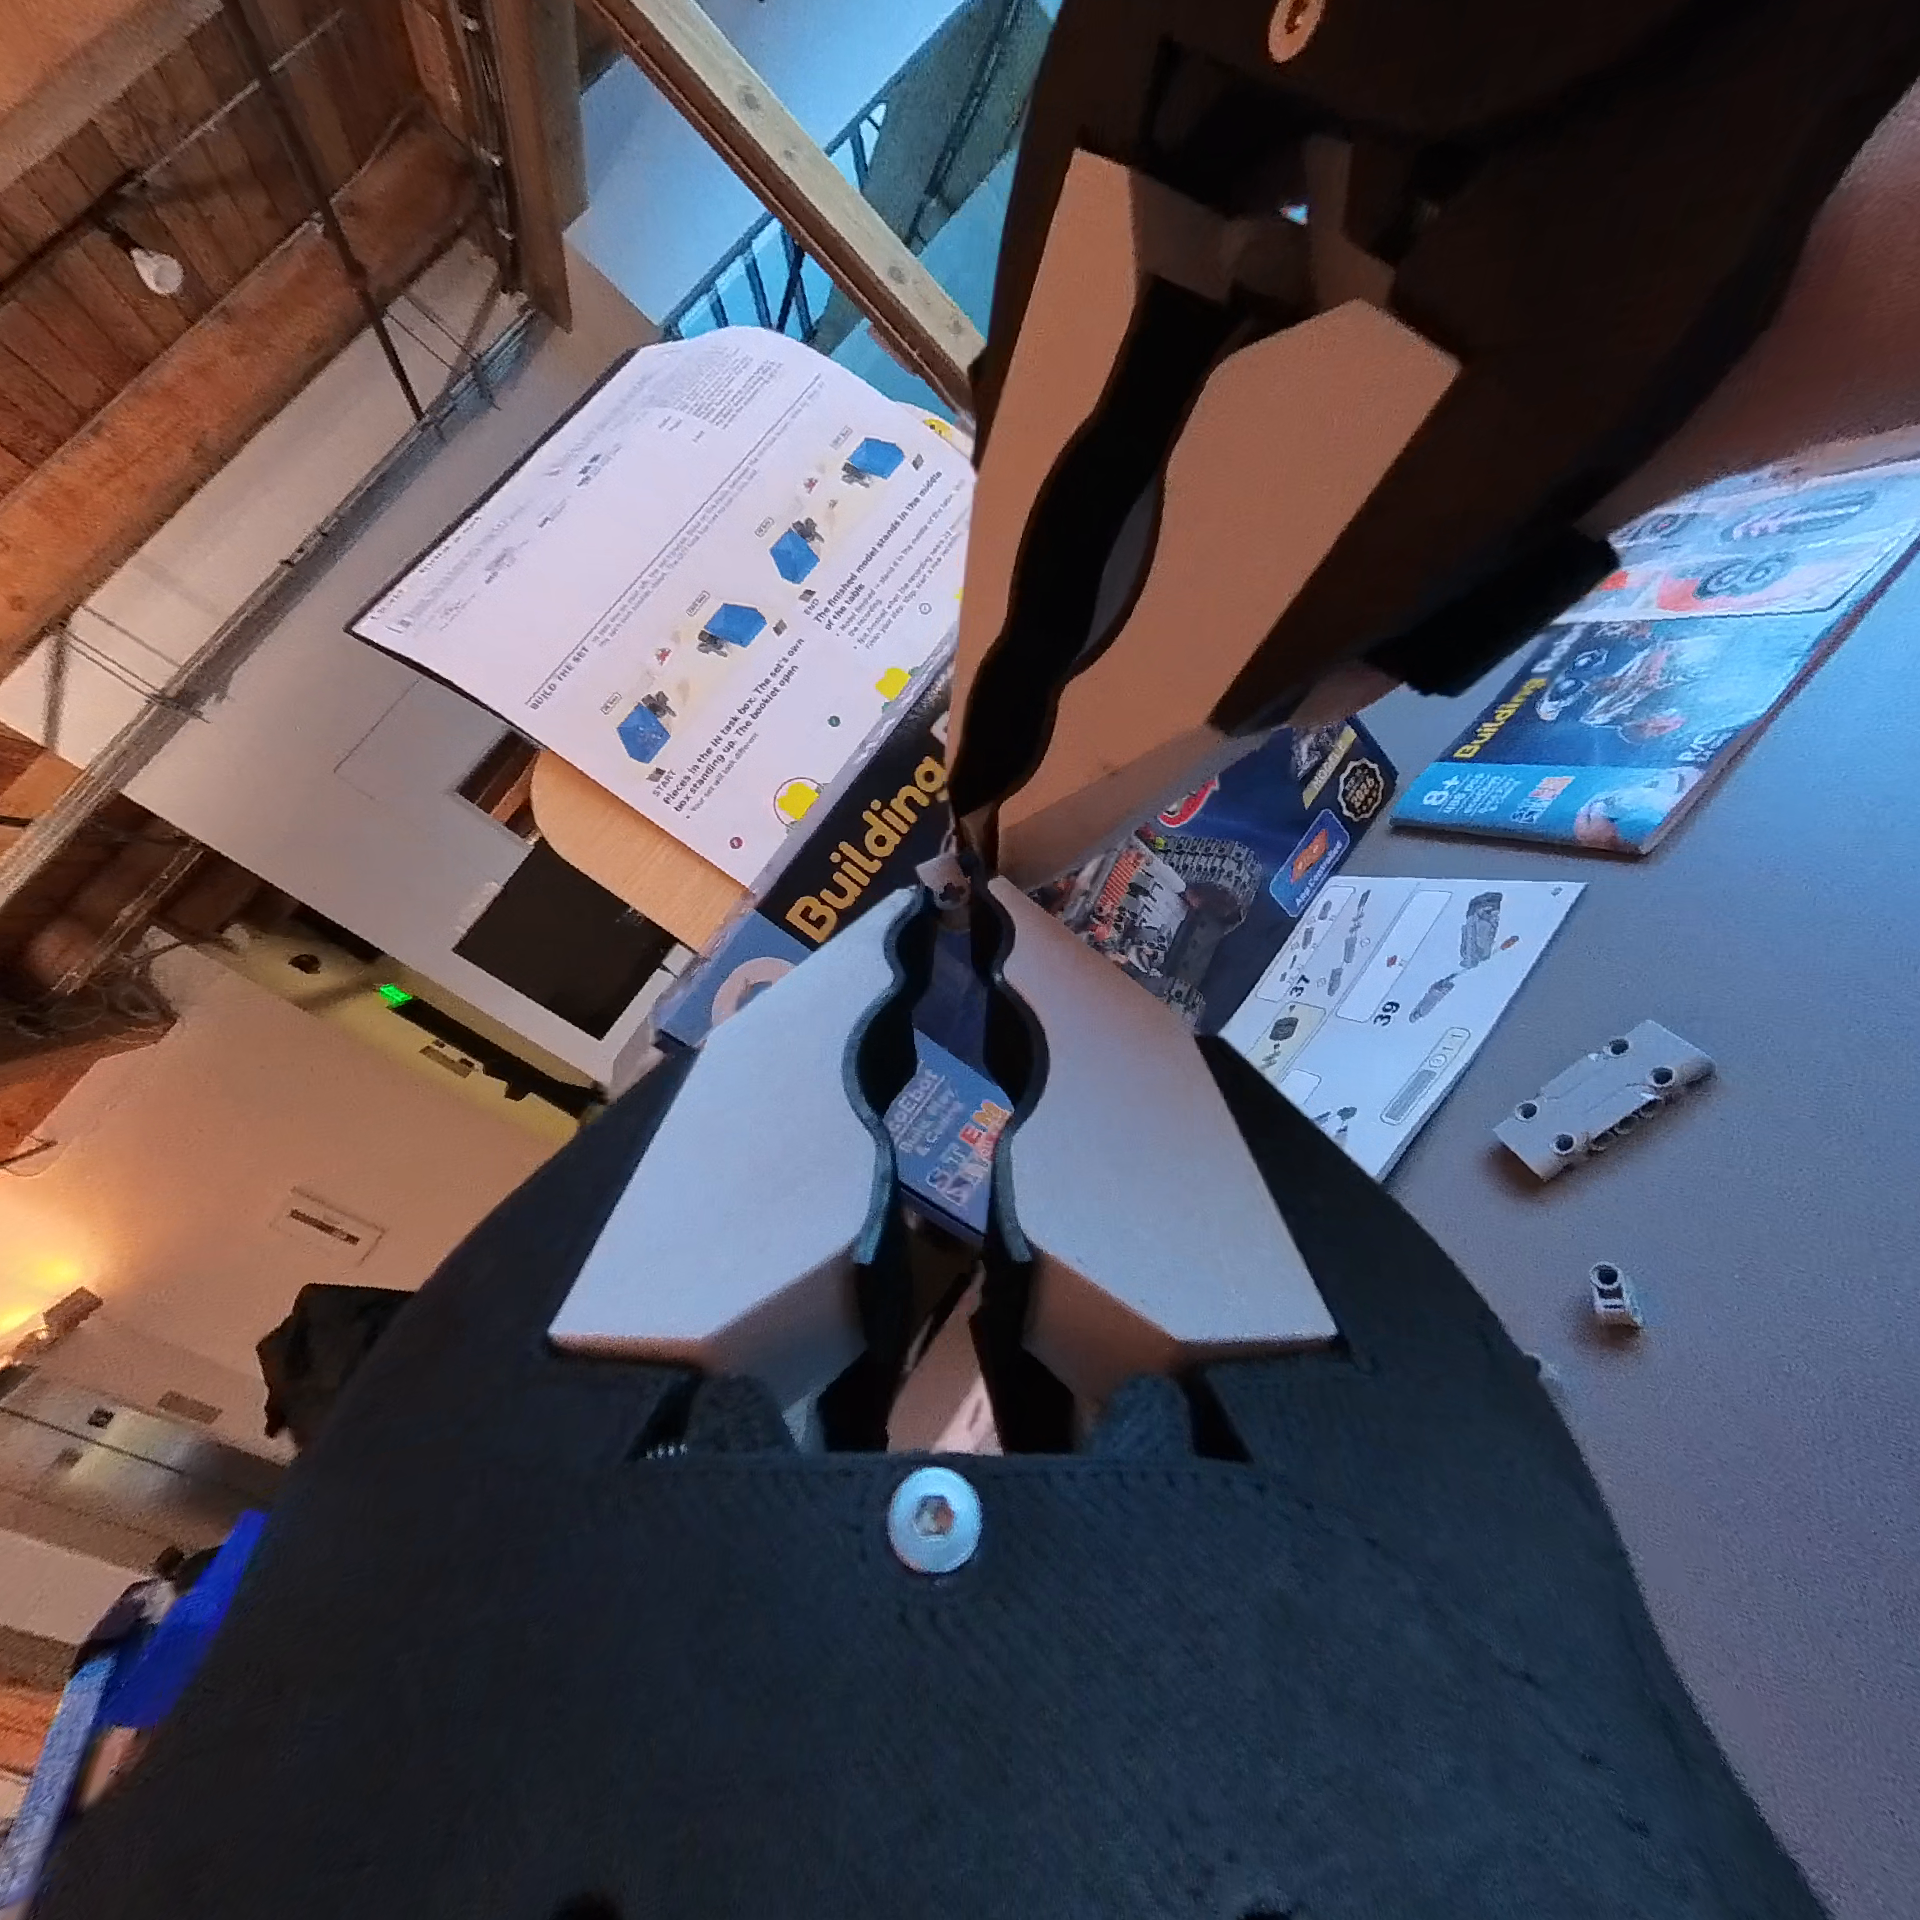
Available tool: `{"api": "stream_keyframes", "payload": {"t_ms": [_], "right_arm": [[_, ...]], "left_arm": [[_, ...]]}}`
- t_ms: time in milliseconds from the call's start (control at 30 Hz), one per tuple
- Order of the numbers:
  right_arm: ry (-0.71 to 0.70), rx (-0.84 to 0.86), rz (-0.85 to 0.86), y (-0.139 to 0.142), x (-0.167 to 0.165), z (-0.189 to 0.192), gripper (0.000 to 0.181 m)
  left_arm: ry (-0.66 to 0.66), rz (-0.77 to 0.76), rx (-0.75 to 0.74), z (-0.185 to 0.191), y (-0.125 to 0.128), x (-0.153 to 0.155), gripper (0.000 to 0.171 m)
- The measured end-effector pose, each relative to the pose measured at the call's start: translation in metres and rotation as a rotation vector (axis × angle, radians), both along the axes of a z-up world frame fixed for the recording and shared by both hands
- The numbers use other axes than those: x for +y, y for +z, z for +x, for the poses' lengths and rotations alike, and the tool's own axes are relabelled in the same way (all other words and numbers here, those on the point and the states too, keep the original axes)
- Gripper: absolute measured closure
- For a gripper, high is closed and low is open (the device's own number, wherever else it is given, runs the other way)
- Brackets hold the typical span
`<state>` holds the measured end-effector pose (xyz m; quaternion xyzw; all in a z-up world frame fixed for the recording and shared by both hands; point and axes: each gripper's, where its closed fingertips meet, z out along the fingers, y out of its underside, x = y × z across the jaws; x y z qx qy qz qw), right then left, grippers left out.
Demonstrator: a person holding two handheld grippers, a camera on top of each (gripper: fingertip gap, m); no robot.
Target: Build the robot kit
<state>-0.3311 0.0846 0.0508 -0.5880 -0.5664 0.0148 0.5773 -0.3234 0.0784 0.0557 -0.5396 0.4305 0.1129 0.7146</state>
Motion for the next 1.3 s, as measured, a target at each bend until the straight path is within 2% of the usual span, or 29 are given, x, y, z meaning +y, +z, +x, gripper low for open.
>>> {"api": "stream_keyframes", "payload": {"t_ms": [133,333,400,467,533,600,633,667,767,867,1067,1200,1300], "right_arm": [[-0.004,-0.013,-0.046,-0.011,0.008,-0.001,0.174],[0.127,0.09,-0.19,-0.015,0.002,-0.004,0.172],[0.142,0.146,-0.186,-0.008,0.002,-0.007,0.172],[0.143,0.131,-0.139,-0.008,0.002,-0.008,0.173],[0.147,0.114,-0.175,-0.012,0.002,-0.006,0.174],[0.177,0.161,-0.333,-0.016,-0.001,-0.001,0.175],[0.192,0.201,-0.418,-0.016,-0.001,0.003,0.175],[0.214,0.233,-0.524,-0.018,-0.002,0.008,0.175],[0.274,0.355,-0.783,-0.018,-0.002,0.023,0.175],[0.268,0.41,-0.856,-0.019,0.006,0.037,0.175],[0.143,0.426,-0.824,-0.025,0.03,0.057,0.175],[0.109,0.398,-0.813,-0.034,0.036,0.058,0.175],[0.107,0.392,-0.839,-0.042,0.038,0.053,0.174]], "left_arm": [[-0.036,-0.14,-0.036,-0.001,-0.011,0.007,0.167],[-0.155,-0.403,-0.134,-0.005,-0.018,0.006,0.167],[-0.172,-0.426,-0.198,-0.007,-0.012,0.005,0.167],[-0.172,-0.457,-0.23,-0.009,-0.011,0.005,0.167],[-0.182,-0.489,-0.196,-0.008,-0.016,0.004,0.166],[-0.215,-0.498,-0.145,-0.007,-0.018,-0.001,0.159],[-0.231,-0.497,-0.13,-0.009,-0.018,-0.003,0.146],[-0.255,-0.507,-0.105,-0.01,-0.019,-0.006,0.14],[-0.275,-0.514,-0.017,-0.023,-0.024,-0.01,0.141],[-0.172,-0.486,-0.011,-0.051,-0.017,0.003,0.145],[-0.137,-0.62,-0.227,-0.093,-0.002,0.014,0.144],[-0.244,-0.726,-0.411,-0.098,0.011,0.009,0.146],[-0.283,-0.764,-0.458,-0.097,0.011,0.009,0.145]]}}
